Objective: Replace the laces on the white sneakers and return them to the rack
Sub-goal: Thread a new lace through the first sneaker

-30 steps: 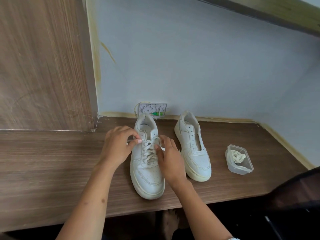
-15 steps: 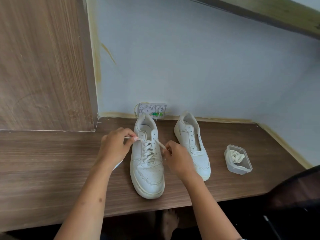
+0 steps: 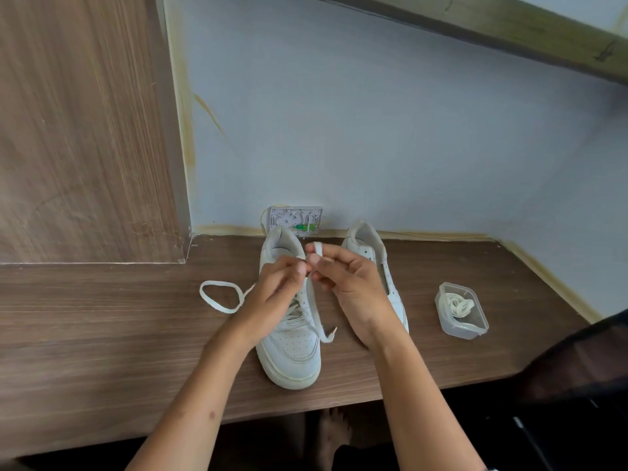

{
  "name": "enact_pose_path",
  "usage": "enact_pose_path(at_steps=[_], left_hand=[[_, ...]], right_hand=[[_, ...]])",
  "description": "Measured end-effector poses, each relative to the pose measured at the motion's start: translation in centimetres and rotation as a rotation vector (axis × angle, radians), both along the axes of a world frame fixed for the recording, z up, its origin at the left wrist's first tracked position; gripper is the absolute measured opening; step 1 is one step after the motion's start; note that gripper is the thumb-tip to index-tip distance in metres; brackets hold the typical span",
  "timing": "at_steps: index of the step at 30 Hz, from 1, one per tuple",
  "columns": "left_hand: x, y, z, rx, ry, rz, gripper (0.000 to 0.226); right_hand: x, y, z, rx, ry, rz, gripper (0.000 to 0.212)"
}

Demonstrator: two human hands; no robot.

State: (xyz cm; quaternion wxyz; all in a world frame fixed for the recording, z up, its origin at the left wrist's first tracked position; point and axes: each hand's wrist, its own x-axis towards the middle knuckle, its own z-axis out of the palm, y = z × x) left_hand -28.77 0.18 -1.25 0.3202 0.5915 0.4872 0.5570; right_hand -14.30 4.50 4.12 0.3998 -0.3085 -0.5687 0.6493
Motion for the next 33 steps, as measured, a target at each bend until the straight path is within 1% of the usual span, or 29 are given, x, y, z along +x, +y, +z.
enact_pose_path(at_steps=[2,3,5,6,8,9,11,14,16,18,19,21,22,23,25,26,30,31,33], left_hand=[[-0.1,0.2,-0.1,-0.056,0.008,-0.052,0.034],[-0.2,0.1,-0.1,-0.089,0.014,-0.091,0.032],[-0.8,0.0,0.1,-0.159,-0.051,-0.147,0.035],[-1.2,-0.2,0.2,-0.179,-0.106,-0.137,0.036],[-1.8,-0.4,0.6,-0.156,-0.202,-0.085,0.035],[-2.2,-0.6,0.7,-0.138,-0.225,-0.051,0.037],[-3.2,-0.7,0.7,-0.123,-0.207,0.039,0.036],[-5.0,-0.8,-0.1,-0.143,-0.032,0.212,0.031],[-6.0,-0.9,-0.7,-0.16,0.089,0.264,0.027],[-6.7,-1.1,-1.0,-0.187,0.107,0.298,0.022],[-6.9,-1.2,-1.1,-0.184,0.106,0.308,0.023],[-7.0,-1.3,-1.0,-0.144,0.14,0.328,0.027],[-6.9,-1.3,-0.9,-0.12,0.169,0.34,0.029],[-6.6,-1.2,-0.8,-0.107,0.186,0.352,0.028],[-5.9,-1.1,-0.3,-0.106,0.169,0.355,0.021],[-5.4,-1.0,-0.1,-0.099,0.157,0.339,0.019],[-3.7,-0.4,0.1,-0.045,0.195,0.272,0.025],[-3.5,-0.3,-0.1,-0.035,0.2,0.263,0.027],[-3.3,0.0,-0.6,-0.022,0.214,0.254,0.027]], right_hand=[[0.3,0.3,0.0,-0.01,0.054,-0.053,0.02],[0.5,0.5,-0.1,-0.019,0.082,-0.075,0.018],[0.8,0.9,-0.3,-0.054,0.136,-0.129,0.014],[0.9,1.1,-0.5,-0.073,0.151,-0.16,0.012],[1.2,1.5,-0.9,-0.123,0.166,-0.22,0.011],[1.4,1.7,-1.0,-0.16,0.176,-0.257,0.012],[1.8,2.4,-1.5,-0.222,0.185,-0.348,0.011],[2.2,3.2,-2.6,-0.22,0.083,-0.482,0.01],[2.1,3.5,-3.0,-0.205,0.021,-0.551,0.009],[2.2,3.6,-3.1,-0.195,-0.036,-0.615,0.008],[2.3,3.6,-3.1,-0.172,-0.096,-0.643,0.009],[2.5,3.6,-3.5,-0.022,-0.361,-0.684,0.018],[2.5,3.4,-3.6,0.099,-0.501,-0.682,0.025],[2.3,3.2,-3.8,0.218,-0.586,-0.663,0.03],[1.5,2.5,-4.0,0.387,-0.613,-0.581,0.034],[1.1,2.2,-3.9,0.426,-0.595,-0.504,0.034],[-1.0,1.0,-4.0,0.39,-0.422,-0.016,0.032],[-1.4,0.8,-4.2,0.385,-0.4,0.045,0.032],[-1.8,0.7,-4.5,0.382,-0.375,0.035,0.028]])
